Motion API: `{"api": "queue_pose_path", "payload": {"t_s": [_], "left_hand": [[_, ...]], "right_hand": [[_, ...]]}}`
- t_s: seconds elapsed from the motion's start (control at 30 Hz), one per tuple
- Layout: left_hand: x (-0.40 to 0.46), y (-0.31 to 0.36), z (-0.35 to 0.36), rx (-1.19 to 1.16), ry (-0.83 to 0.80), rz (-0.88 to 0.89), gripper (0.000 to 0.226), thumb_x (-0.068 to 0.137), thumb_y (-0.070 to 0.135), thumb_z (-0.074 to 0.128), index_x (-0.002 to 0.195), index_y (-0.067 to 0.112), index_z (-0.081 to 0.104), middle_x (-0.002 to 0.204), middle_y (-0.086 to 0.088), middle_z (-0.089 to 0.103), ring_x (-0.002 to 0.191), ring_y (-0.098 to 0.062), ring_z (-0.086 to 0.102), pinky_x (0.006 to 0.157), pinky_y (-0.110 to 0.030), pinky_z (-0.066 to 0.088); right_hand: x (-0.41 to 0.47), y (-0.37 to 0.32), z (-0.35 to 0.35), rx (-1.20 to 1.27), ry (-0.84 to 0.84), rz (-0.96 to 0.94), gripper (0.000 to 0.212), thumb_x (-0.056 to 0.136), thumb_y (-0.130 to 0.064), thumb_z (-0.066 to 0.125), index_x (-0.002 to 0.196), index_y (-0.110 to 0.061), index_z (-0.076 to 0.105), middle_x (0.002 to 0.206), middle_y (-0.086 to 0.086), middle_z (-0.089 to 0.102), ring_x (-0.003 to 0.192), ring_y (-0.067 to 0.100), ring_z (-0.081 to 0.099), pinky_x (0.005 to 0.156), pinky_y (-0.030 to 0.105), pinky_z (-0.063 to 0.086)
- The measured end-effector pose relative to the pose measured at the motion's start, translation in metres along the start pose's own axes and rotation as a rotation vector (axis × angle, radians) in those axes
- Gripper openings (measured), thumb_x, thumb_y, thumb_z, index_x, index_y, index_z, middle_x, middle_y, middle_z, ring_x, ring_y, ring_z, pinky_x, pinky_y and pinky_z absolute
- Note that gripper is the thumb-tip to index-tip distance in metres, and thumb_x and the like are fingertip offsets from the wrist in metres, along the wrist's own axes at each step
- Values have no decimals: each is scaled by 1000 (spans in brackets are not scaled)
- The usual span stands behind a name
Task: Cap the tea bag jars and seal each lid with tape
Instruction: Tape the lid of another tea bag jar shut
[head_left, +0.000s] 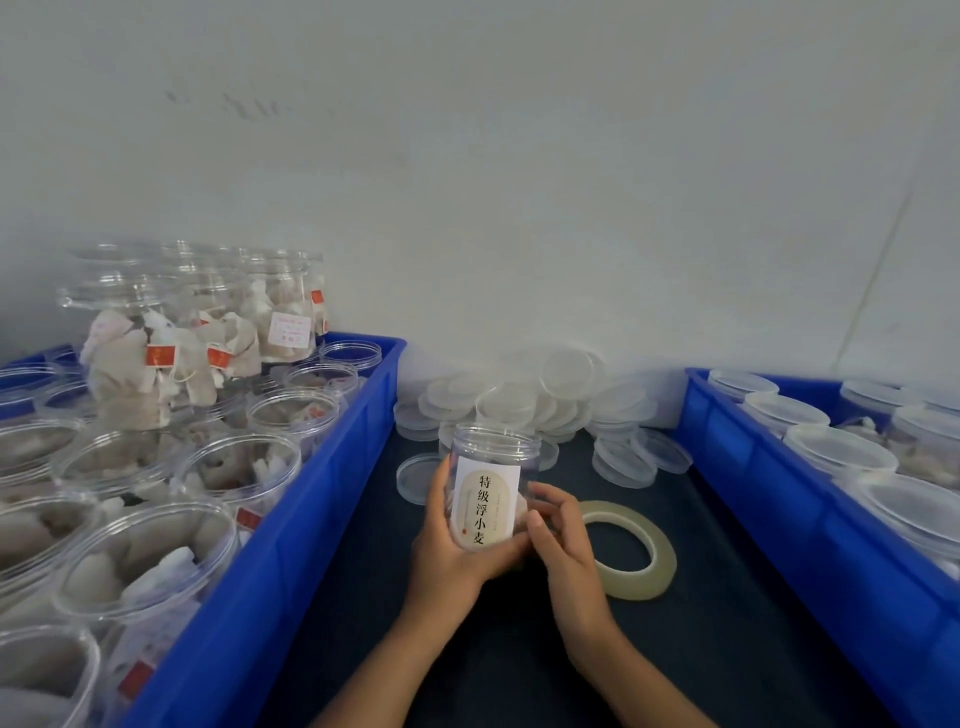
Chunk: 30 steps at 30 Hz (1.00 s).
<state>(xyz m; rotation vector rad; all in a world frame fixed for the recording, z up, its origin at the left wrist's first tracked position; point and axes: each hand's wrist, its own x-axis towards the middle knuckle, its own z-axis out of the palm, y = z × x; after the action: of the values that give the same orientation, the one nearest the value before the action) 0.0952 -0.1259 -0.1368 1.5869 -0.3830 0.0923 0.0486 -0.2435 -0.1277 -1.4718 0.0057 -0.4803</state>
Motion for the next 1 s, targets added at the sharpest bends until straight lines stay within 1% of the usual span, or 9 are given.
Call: {"api": "queue_pose_path", "payload": {"t_s": [0.07, 0.17, 0.2, 0.27, 0.37, 0.5, 0.73, 0.87, 1.0], "left_hand": [[0, -1, 0, -35, 17, -5, 108, 57, 31, 93, 140, 54, 28, 118, 25, 52, 101, 9, 55, 78, -22, 56], [0, -2, -2, -59, 134, 15, 103, 61, 24, 91, 139, 50, 29, 117, 20, 53, 98, 10, 55, 67, -11, 52], [1, -2, -4, -59, 184, 31, 102, 62, 23, 90, 140, 48, 29, 119, 20, 53, 98, 7, 55, 67, -11, 52], [5, -2, -13, -76, 267, 56, 103, 62, 19, 90, 142, 41, 30, 125, 15, 52, 104, 2, 55, 76, -20, 54], [13, -4, -30, -100, 342, 61, 107, 63, 15, 89, 148, 33, 28, 133, 5, 51, 111, -8, 55, 77, -27, 54], [15, -12, -39, -30, 411, 76, 110, 61, 14, 91, 148, 33, 27, 134, 4, 50, 119, -18, 52, 87, -38, 54], [18, -17, -36, 24, 459, 82, 114, 58, 16, 93, 148, 39, 27, 137, 2, 48, 117, -16, 52, 88, -36, 53], [19, -18, -36, 31, 466, 69, 115, 58, 17, 93, 148, 41, 25, 139, 2, 47, 122, -19, 51, 94, -46, 53], [19, -18, -35, 50, 470, 51, 116, 57, 17, 93, 148, 41, 25, 138, 1, 46, 120, -19, 50, 93, -42, 53]], "right_hand": [[6, 1, 0, 5, 18, 24, 19, 99, -12, 45, 114, -16, 56, 106, 11, 65, 98, 21, 65, 76, 28, 55], [25, 1, 5, -22, 13, 68, 19, 101, -16, 41, 111, -11, 57, 102, 13, 67, 87, 19, 67, 70, 28, 56], [33, 2, 8, -49, 6, 68, 19, 101, -14, 41, 110, -10, 57, 101, 14, 67, 87, 19, 67, 72, 30, 56], [51, 7, 13, -210, -6, 24, 16, 98, -4, 47, 110, -8, 57, 104, 10, 66, 98, 21, 64, 86, 36, 54], [75, 17, 23, -494, -28, -23, 30, 90, -2, 60, 116, -15, 54, 115, -1, 60, 112, 15, 57, 98, 31, 46], [90, 30, 41, -672, -16, 5, 61, 80, -24, 76, 131, -19, 42, 125, 1, 52, 119, 17, 47, 102, 36, 41], [103, 47, 70, -960, -65, 45, 86, 76, -46, 71, 142, -21, 22, 143, 5, 41, 133, 25, 33, 106, 42, 24], [108, 50, 73, -1008, -89, 54, 93, 77, -48, 70, 146, -21, 14, 147, 6, 37, 136, 24, 29, 106, 42, 22], [108, 51, 71, -1104, -139, -13, 94, 81, -43, 65, 150, -24, 4, 153, 3, 29, 138, 27, 27, 105, 45, 23]]}}
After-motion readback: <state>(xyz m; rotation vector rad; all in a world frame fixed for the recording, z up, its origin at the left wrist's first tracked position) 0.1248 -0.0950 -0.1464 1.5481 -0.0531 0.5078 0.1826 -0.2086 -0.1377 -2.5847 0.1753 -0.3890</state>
